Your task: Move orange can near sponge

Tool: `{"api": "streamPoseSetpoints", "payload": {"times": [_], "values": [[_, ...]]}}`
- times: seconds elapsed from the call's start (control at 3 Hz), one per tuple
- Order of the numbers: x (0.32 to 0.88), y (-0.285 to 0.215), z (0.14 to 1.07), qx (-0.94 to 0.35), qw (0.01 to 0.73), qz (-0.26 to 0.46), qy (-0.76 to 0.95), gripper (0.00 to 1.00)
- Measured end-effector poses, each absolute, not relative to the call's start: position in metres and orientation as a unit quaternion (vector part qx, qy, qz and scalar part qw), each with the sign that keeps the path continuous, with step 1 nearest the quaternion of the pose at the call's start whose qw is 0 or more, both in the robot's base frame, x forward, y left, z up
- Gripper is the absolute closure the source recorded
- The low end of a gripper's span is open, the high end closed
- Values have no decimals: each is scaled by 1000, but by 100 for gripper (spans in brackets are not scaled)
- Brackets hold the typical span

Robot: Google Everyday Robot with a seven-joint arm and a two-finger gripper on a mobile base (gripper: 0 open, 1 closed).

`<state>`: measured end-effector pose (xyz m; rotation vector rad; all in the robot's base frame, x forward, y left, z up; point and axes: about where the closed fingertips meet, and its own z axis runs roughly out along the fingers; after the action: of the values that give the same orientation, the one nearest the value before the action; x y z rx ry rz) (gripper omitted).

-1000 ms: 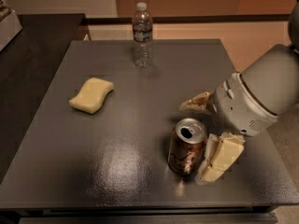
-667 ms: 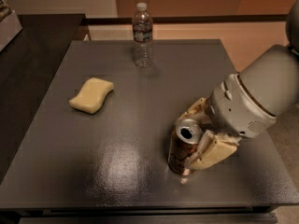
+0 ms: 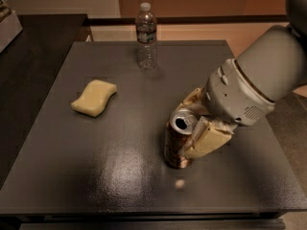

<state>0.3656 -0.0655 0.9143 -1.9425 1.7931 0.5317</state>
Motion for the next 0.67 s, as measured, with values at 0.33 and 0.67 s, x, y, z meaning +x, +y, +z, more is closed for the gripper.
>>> {"api": "streamPoseSetpoints", "payload": {"times": [0.33,0.67], "values": [[392,-41,934,-700,232,180,651,100],[421,-10,943,-702,234,170,651,100]]}}
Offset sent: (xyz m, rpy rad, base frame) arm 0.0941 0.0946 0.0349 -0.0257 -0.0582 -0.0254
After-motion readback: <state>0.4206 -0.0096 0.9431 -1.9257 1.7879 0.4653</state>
